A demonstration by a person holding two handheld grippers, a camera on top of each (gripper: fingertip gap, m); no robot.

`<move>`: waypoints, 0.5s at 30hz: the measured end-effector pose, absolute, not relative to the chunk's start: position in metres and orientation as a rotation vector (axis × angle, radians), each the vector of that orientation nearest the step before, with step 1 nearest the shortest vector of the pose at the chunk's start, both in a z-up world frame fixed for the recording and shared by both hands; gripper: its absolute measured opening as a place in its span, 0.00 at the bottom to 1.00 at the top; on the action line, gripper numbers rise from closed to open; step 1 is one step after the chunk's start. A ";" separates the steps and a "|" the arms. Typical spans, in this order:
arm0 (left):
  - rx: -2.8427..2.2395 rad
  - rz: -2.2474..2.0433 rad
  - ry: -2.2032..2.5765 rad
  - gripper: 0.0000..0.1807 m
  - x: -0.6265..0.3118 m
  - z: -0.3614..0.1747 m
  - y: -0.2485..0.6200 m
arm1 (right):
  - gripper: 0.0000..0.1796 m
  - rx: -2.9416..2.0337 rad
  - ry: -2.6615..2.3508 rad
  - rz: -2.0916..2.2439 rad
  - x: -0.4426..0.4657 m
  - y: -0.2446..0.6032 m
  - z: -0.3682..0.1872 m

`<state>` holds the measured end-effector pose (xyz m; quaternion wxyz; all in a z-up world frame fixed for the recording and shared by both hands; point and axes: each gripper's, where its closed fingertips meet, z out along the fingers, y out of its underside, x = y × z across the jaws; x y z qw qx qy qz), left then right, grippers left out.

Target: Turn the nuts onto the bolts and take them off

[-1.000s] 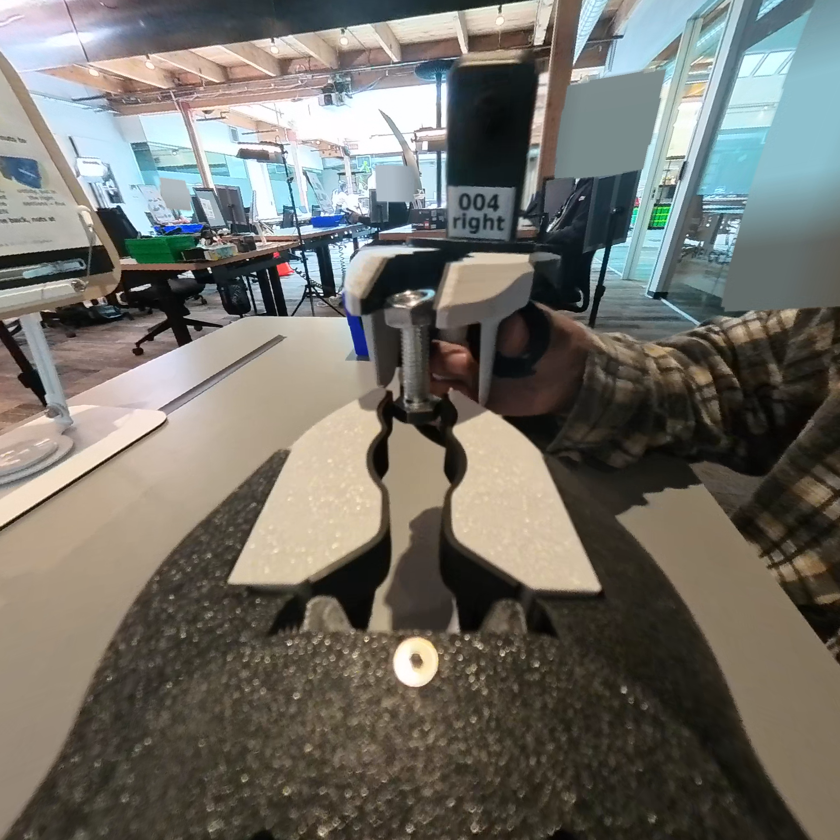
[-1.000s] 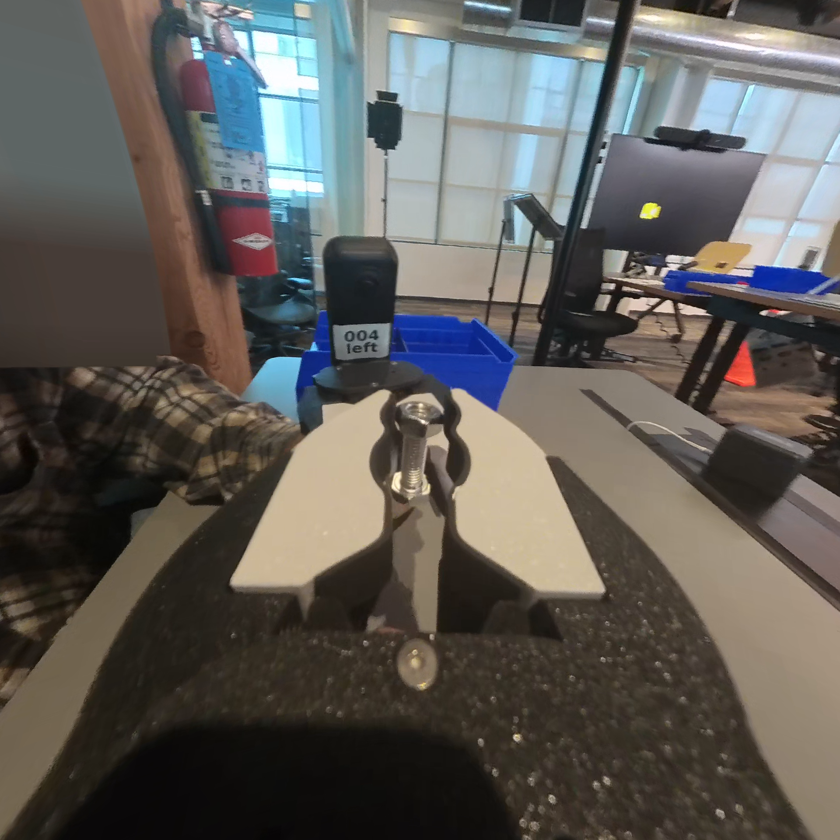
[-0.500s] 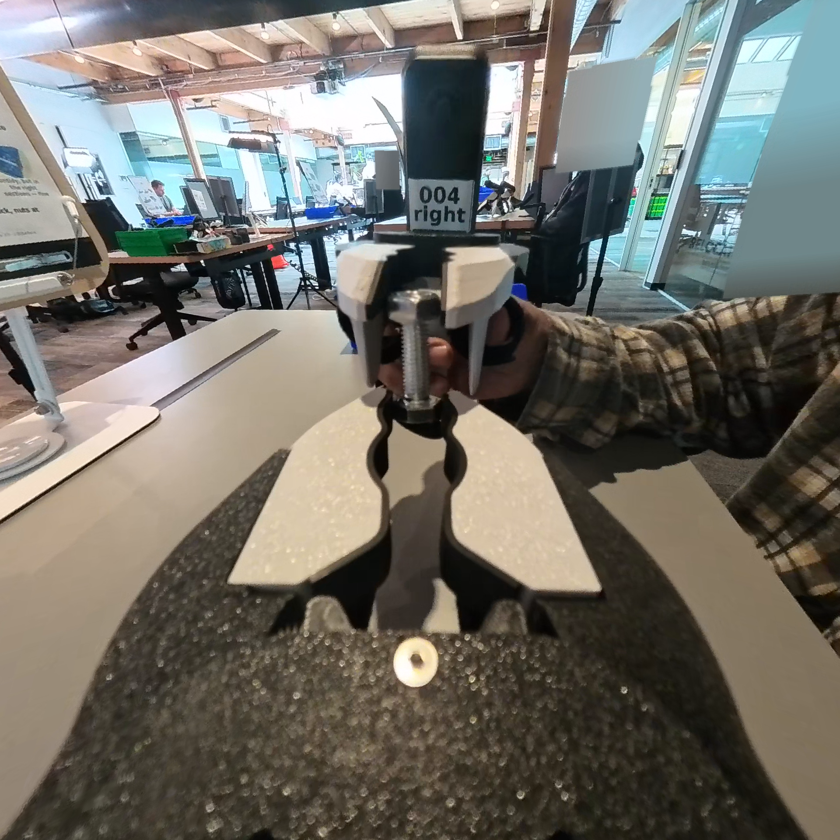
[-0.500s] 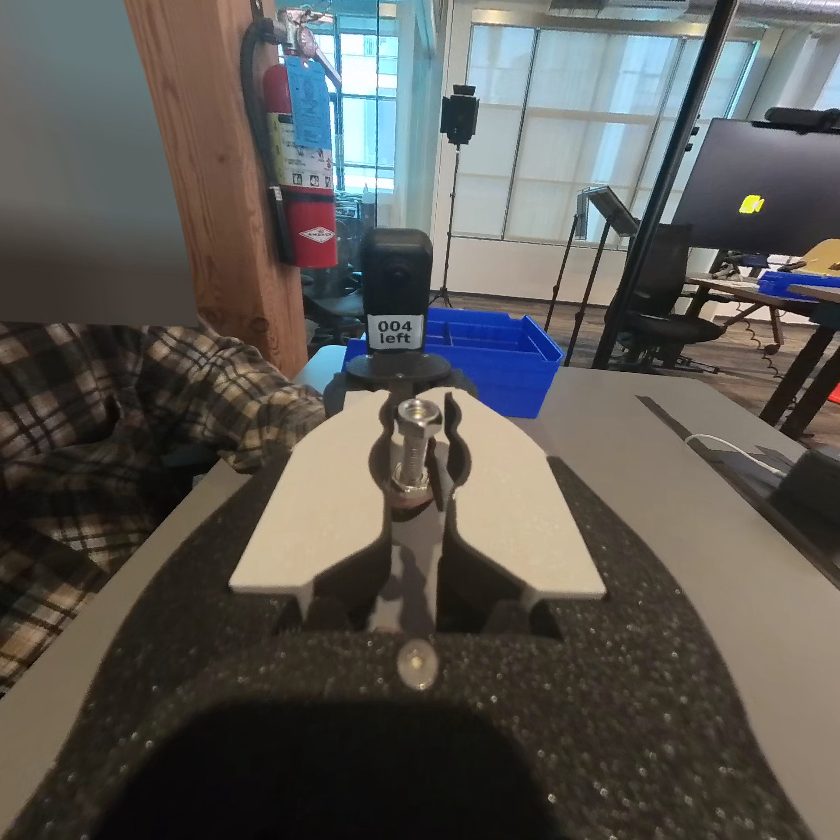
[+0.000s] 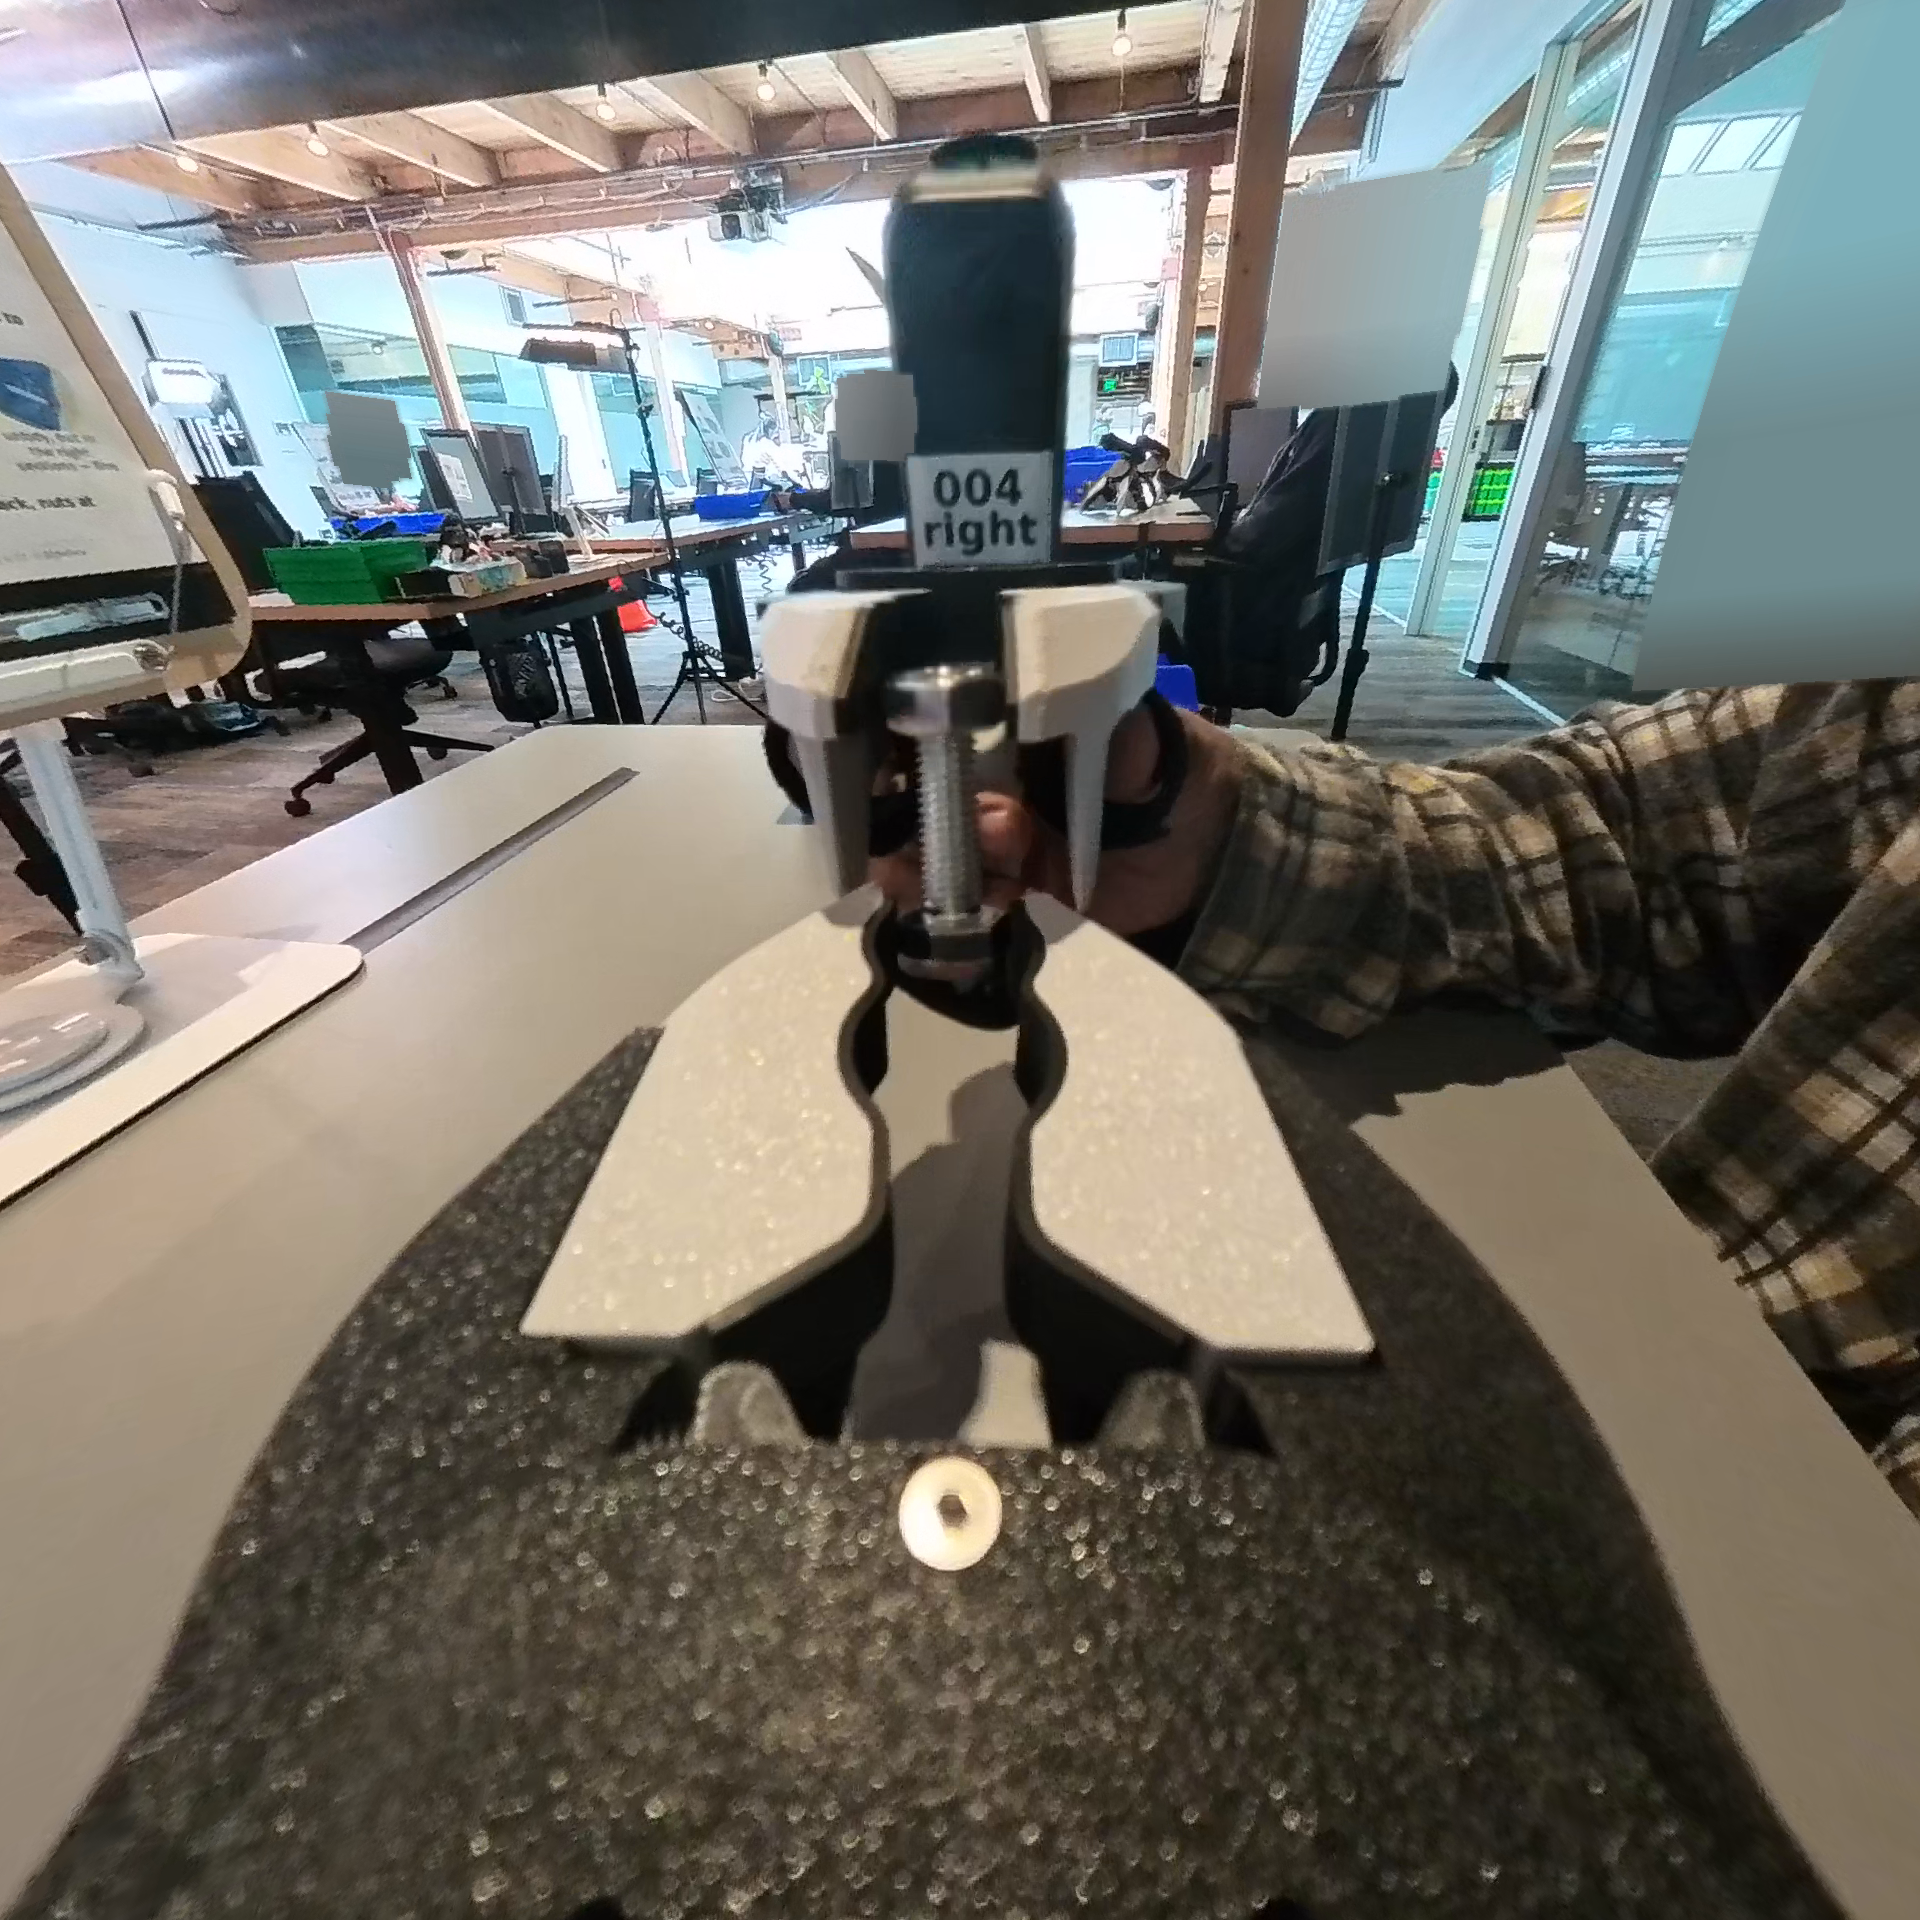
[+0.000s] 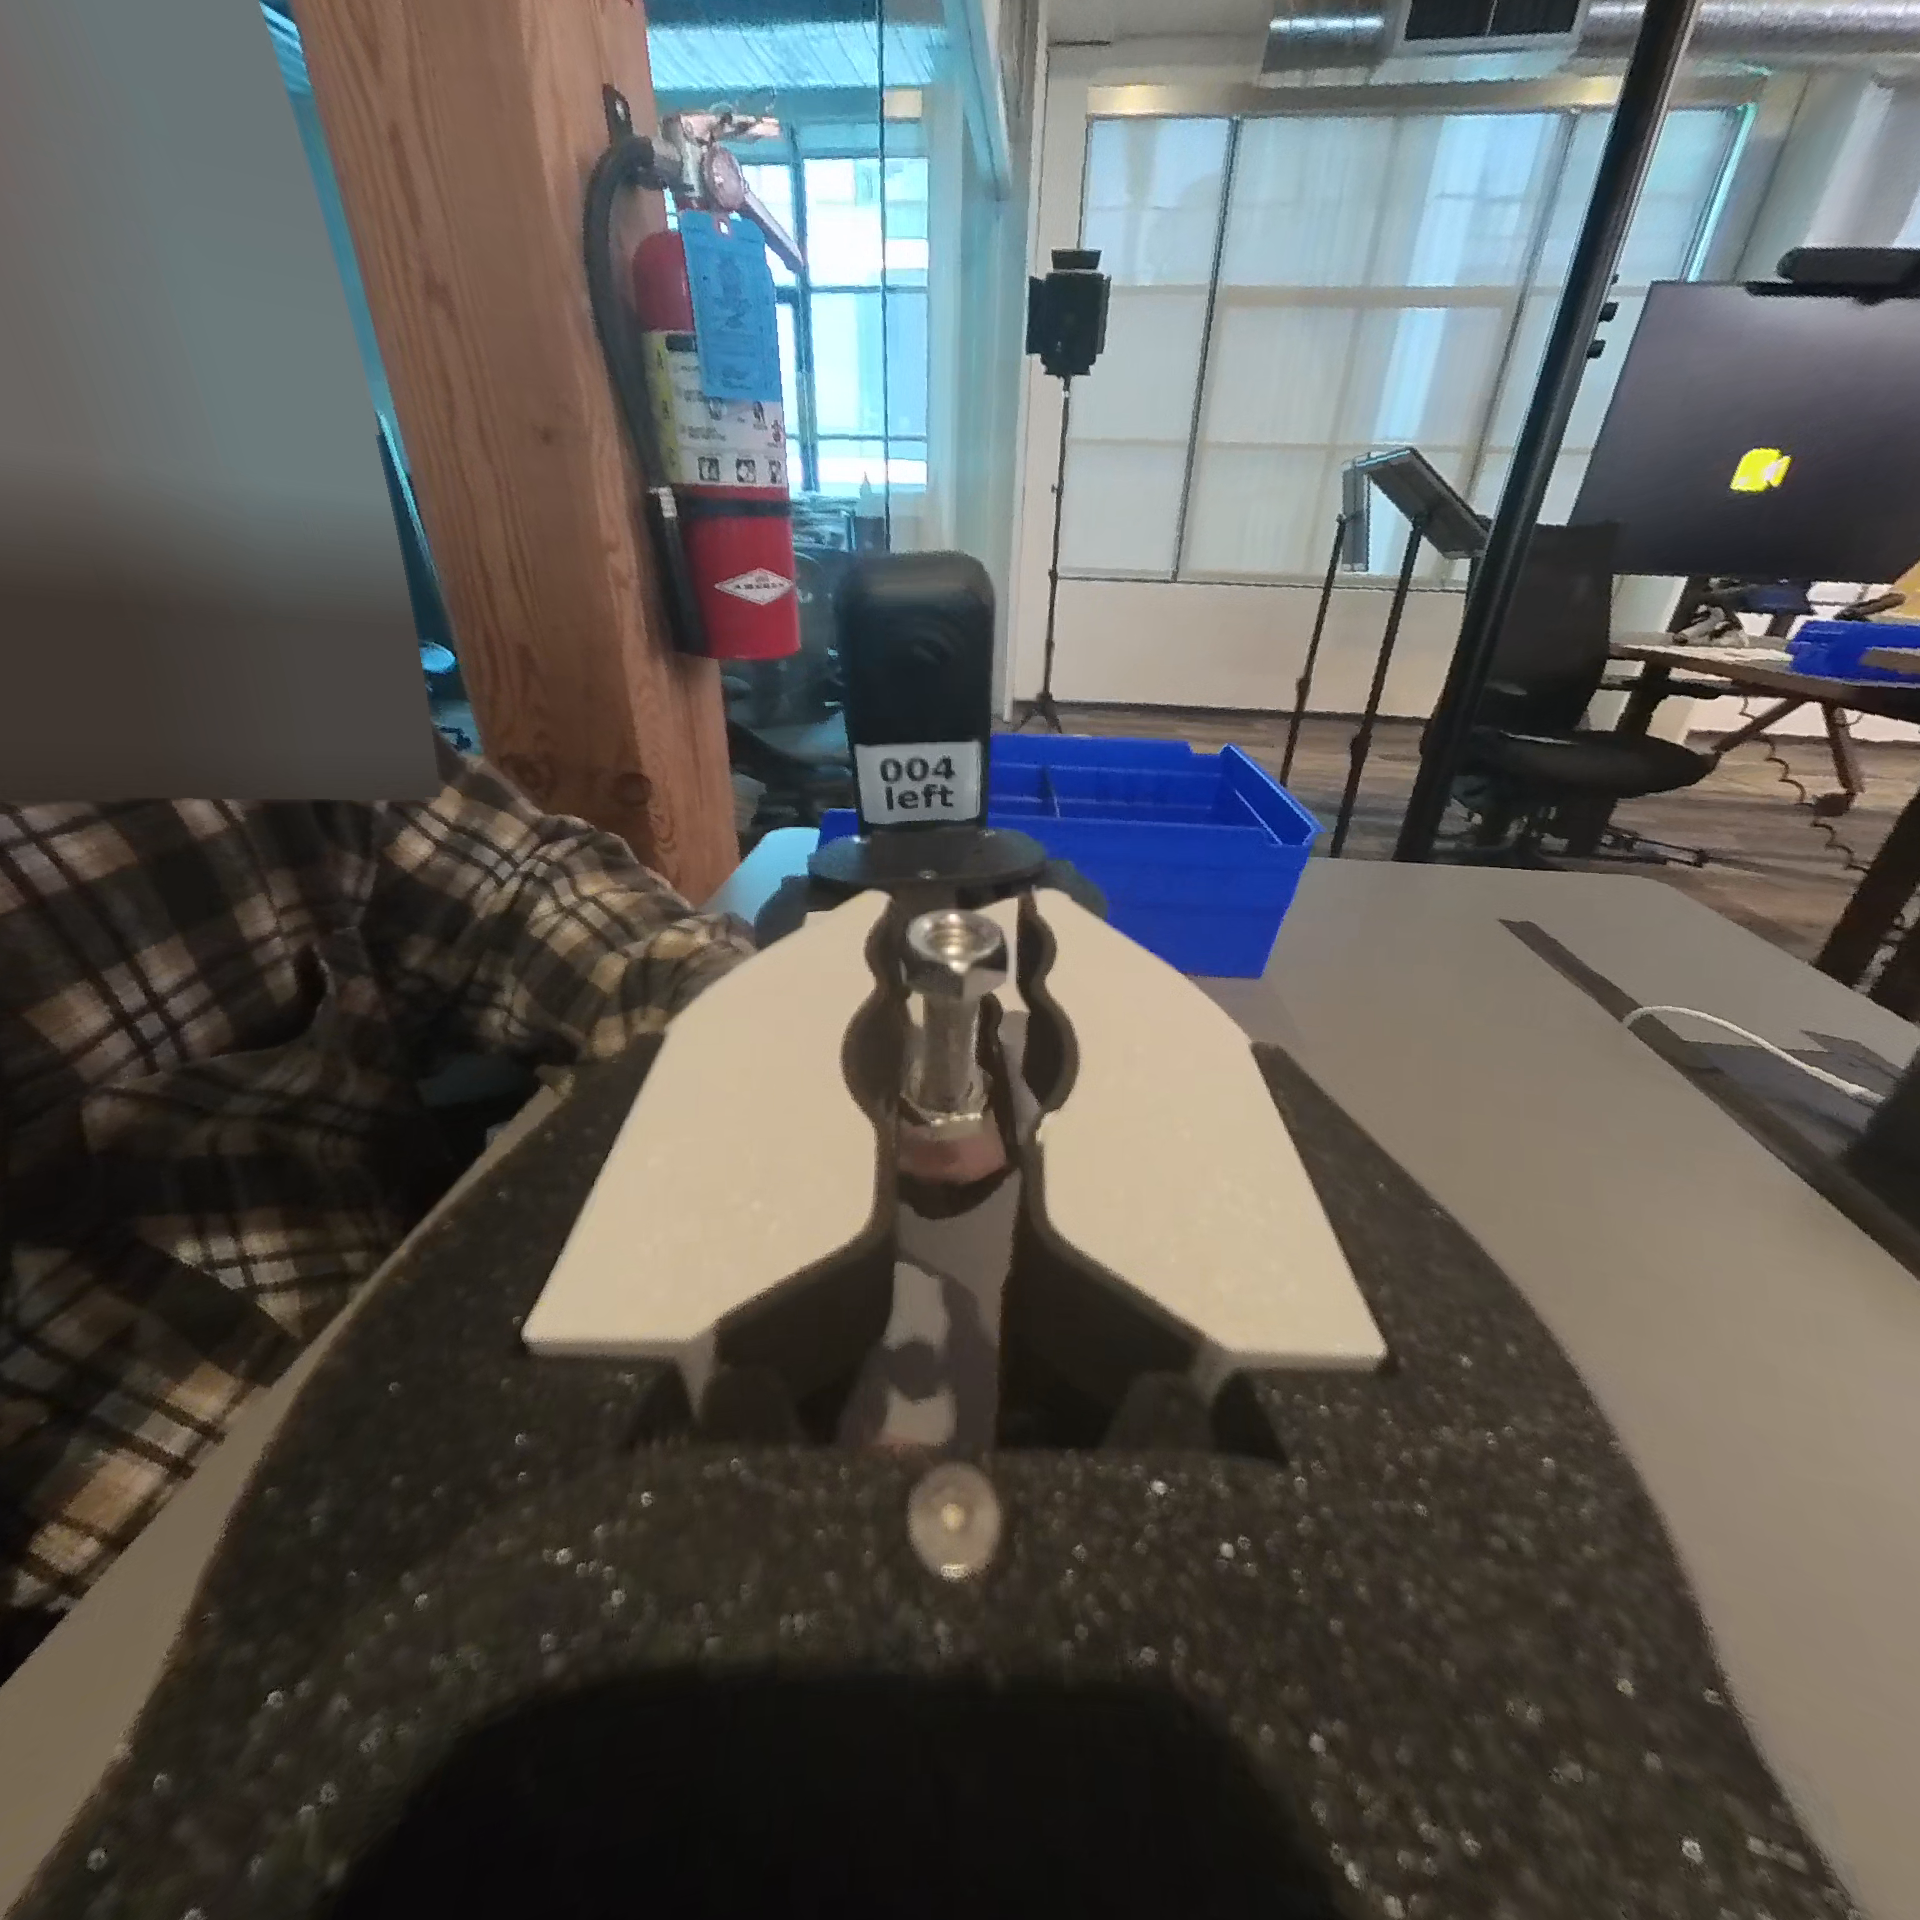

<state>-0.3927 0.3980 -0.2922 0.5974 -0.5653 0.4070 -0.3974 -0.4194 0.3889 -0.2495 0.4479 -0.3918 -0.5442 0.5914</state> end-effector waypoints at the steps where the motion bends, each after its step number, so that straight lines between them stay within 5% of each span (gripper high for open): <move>1: -1.308 -0.927 0.944 0.11 -0.393 -0.292 0.398 | 0.11 -0.959 -1.338 1.483 -0.419 0.388 -0.248; 11: -1.312 -0.966 0.944 0.11 -0.391 -0.294 0.397 | 0.10 -0.904 -1.305 1.564 -0.407 0.386 -0.239; 15: -1.336 -0.942 0.917 0.11 -0.401 -0.296 0.406 | 0.10 -1.095 -1.441 1.281 -0.384 0.413 -0.270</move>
